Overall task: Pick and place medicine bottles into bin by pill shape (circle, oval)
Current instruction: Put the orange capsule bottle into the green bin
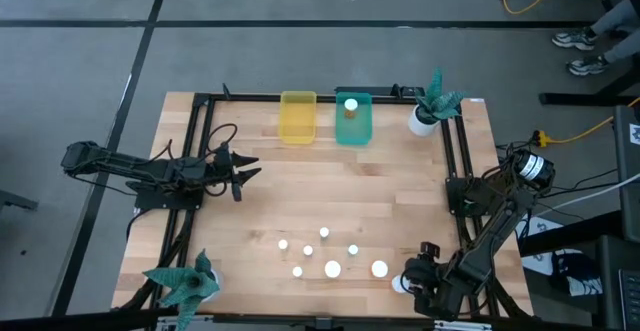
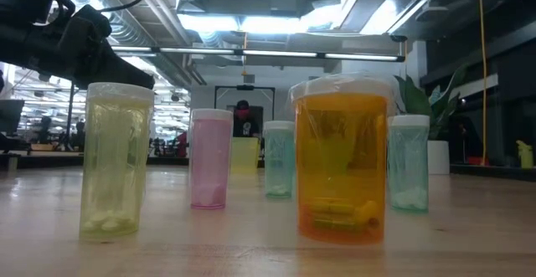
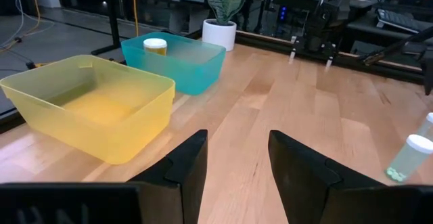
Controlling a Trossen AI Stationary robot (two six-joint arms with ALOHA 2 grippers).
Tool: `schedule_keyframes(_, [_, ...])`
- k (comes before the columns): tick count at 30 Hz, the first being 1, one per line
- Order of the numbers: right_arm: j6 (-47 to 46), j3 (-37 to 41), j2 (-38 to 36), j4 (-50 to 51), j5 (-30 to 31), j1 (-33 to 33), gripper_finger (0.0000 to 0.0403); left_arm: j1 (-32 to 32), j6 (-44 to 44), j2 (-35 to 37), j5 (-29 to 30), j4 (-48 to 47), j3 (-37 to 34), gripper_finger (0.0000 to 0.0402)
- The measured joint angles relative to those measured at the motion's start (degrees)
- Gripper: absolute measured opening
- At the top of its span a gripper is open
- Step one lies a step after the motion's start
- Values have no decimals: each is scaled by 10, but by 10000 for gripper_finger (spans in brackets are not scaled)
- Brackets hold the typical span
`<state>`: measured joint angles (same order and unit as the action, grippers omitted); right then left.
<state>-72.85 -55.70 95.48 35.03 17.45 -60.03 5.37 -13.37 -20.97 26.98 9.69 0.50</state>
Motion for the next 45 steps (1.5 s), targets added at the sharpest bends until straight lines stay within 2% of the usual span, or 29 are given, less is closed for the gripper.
schedule_keyframes(4, [-45, 0, 0, 10, 5, 0, 237, 0, 0, 0, 0, 0, 0, 150])
schedule_keyframes(11, [-46, 0, 0, 11, 5, 0, 237, 0, 0, 0, 0, 0, 0, 150])
schedule_keyframes(17, [-57, 0, 0, -43, 5, 0, 237, 0, 0, 0, 0, 0, 0, 150])
schedule_keyframes(22, [-3, 0, 0, -51, 5, 0, 237, 0, 4, 0, 0, 0, 0, 150])
schedule_keyframes(26, [-2, 0, 0, -51, 4, 0, 237, 0, 5, 0, 0, 0, 0, 150])
schedule_keyframes(30, [75, 0, 0, -49, -10, 0, 237, 0, 5, 0, 0, 0, 0, 150])
schedule_keyframes(35, [130, 0, 0, -51, -10, 4, 237, 0, 5, 0, 0, 0, 0, 150])
schedule_keyframes(41, [133, 0, 0, -56, 5, 28, 237, 0, 5, 0, 0, 0, 0, 150])
schedule_keyframes(45, [166, 0, 0, -70, 5, 41, 237, 0, 5, 0, 0, 0, 0, 150])
